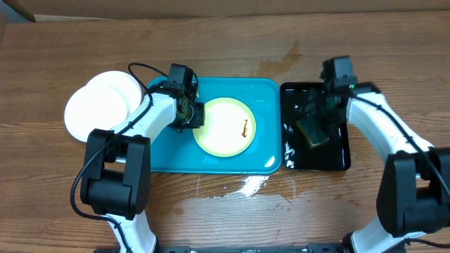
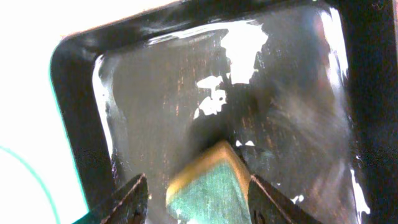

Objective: Clean dirty plates on tray and stack at the side

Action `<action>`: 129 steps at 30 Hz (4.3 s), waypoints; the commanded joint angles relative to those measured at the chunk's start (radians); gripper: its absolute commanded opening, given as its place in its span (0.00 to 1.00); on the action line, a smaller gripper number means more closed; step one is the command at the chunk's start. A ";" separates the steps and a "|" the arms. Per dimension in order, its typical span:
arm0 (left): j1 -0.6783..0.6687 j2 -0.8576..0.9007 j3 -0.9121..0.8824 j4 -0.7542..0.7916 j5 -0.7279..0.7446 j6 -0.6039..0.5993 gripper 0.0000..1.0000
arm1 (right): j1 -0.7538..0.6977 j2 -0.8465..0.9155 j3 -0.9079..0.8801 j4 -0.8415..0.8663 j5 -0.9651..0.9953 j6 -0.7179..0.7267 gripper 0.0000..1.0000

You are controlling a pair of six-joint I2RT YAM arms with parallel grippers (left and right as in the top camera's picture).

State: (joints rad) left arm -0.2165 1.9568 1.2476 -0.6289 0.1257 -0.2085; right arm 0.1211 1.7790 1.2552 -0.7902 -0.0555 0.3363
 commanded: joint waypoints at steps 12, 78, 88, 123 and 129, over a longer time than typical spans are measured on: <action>0.006 0.005 -0.029 -0.010 -0.033 0.014 0.33 | 0.002 -0.034 -0.099 -0.125 0.087 0.039 0.44; 0.001 0.005 -0.030 -0.045 0.006 -0.016 0.06 | 0.060 -0.034 -0.216 -0.083 -0.170 -0.040 0.61; 0.000 0.005 -0.030 -0.042 0.005 -0.017 0.06 | 0.058 -0.034 -0.216 0.012 0.018 -0.016 0.63; 0.000 0.005 -0.030 -0.031 0.005 -0.016 0.05 | 0.098 -0.006 -0.235 0.137 0.079 -0.029 0.04; 0.001 0.005 -0.030 -0.023 -0.002 -0.042 0.04 | 0.098 -0.046 -0.129 0.047 0.077 -0.049 0.04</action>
State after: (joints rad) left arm -0.2146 1.9469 1.2430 -0.6559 0.1535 -0.2184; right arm 0.2169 1.7702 1.0531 -0.7300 0.0284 0.3050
